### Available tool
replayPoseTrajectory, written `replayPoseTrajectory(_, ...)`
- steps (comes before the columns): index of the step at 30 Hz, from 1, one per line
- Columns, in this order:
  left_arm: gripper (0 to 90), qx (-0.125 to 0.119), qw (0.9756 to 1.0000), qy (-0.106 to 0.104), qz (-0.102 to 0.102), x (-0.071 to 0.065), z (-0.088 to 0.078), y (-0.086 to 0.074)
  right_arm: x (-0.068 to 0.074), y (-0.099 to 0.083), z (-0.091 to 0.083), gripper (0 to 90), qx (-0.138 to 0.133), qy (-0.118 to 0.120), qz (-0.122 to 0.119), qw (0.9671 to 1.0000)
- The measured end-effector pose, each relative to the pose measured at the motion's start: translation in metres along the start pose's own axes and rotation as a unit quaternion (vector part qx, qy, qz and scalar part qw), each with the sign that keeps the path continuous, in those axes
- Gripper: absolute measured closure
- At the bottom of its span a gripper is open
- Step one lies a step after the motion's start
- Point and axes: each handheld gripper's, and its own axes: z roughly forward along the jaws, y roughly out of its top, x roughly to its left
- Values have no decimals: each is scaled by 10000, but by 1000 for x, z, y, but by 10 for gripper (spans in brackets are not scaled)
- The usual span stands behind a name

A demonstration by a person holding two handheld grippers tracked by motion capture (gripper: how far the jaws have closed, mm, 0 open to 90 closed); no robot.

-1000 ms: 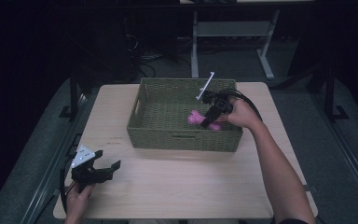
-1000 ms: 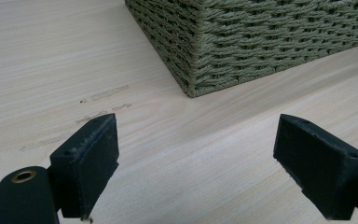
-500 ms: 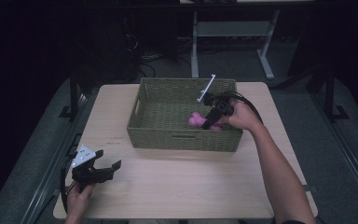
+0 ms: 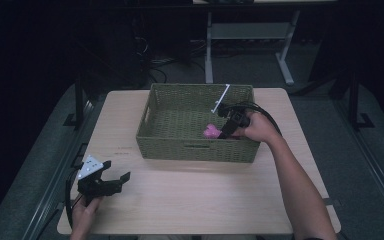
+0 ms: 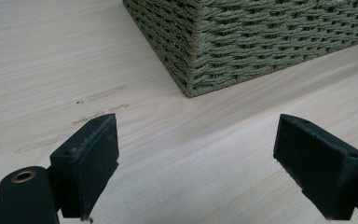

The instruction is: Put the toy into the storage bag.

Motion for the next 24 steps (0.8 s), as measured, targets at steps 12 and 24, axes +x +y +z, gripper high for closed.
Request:
replayPoseTrajectory(12, 134, -4, 10000, 7, -7, 1, -1, 0, 0, 3, 6, 572, 79, 29, 54, 9999)
replayPoseTrajectory(24, 134, -24, 10000, 25, -26, 1, -2, 0, 1, 6, 9, 566, 90, 45, 28, 9999)
